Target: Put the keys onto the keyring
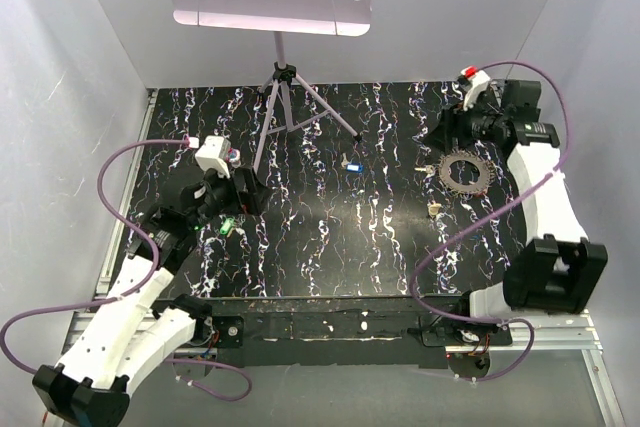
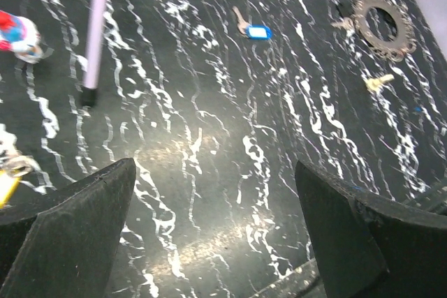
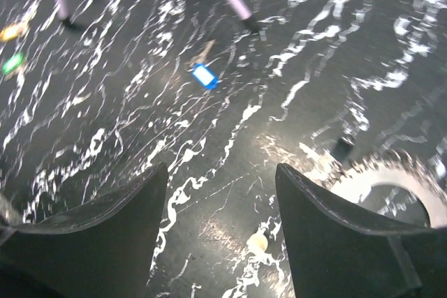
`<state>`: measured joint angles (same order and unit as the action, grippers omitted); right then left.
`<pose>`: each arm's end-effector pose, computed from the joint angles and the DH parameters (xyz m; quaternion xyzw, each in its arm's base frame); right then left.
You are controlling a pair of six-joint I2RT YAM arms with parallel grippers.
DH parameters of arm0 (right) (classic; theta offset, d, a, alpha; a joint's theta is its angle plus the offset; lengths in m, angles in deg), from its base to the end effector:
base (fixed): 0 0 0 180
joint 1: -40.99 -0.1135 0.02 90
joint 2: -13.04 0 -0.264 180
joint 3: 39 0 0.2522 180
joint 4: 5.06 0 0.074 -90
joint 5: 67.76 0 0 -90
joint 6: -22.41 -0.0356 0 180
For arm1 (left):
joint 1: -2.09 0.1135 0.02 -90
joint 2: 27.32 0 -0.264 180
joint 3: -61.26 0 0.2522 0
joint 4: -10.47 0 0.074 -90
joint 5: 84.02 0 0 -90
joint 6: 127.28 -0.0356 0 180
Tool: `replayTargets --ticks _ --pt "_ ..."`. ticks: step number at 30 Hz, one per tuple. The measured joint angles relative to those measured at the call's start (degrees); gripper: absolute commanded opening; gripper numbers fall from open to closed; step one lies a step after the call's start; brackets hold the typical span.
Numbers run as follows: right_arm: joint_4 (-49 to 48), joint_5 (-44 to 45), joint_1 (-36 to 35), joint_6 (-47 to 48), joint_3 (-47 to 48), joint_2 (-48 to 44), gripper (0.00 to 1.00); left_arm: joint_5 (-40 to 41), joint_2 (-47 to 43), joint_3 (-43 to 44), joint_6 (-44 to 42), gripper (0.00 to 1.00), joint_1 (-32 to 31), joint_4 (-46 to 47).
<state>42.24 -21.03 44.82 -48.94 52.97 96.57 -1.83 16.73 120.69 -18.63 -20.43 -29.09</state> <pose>0.3184 0.0031 0.3501 -0.2659 0.8110 0.2480 0.4583 0.1581 -0.0708 0.3192 0.0653 0.8358 -0.2441 0.4873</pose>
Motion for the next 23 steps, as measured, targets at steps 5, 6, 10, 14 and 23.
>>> replayTargets --ticks 5,6,10,14,23 --pt "-6.2 12.1 0.6 -14.6 -6.4 -12.6 0.85 6.3 -2.3 3.0 -3.7 0.98 0.3 -2.5" --pt "-6.9 13.7 0.7 -16.7 -7.1 -15.1 0.85 7.1 -3.1 3.2 -4.2 0.98 0.3 -2.8" --pt "-8.9 17.9 0.7 -23.3 -8.0 -22.0 0.85 9.1 -5.8 3.7 -4.8 0.98 0.3 -3.8" --pt "-9.9 20.2 0.7 -27.2 -8.1 -24.3 0.85 8.8 -7.8 3.7 -3.7 0.98 0.3 -4.0" --pt "-9.9 21.0 0.7 -29.5 -11.5 -24.1 0.86 6.7 -13.0 3.3 -0.3 0.98 0.3 -4.8"
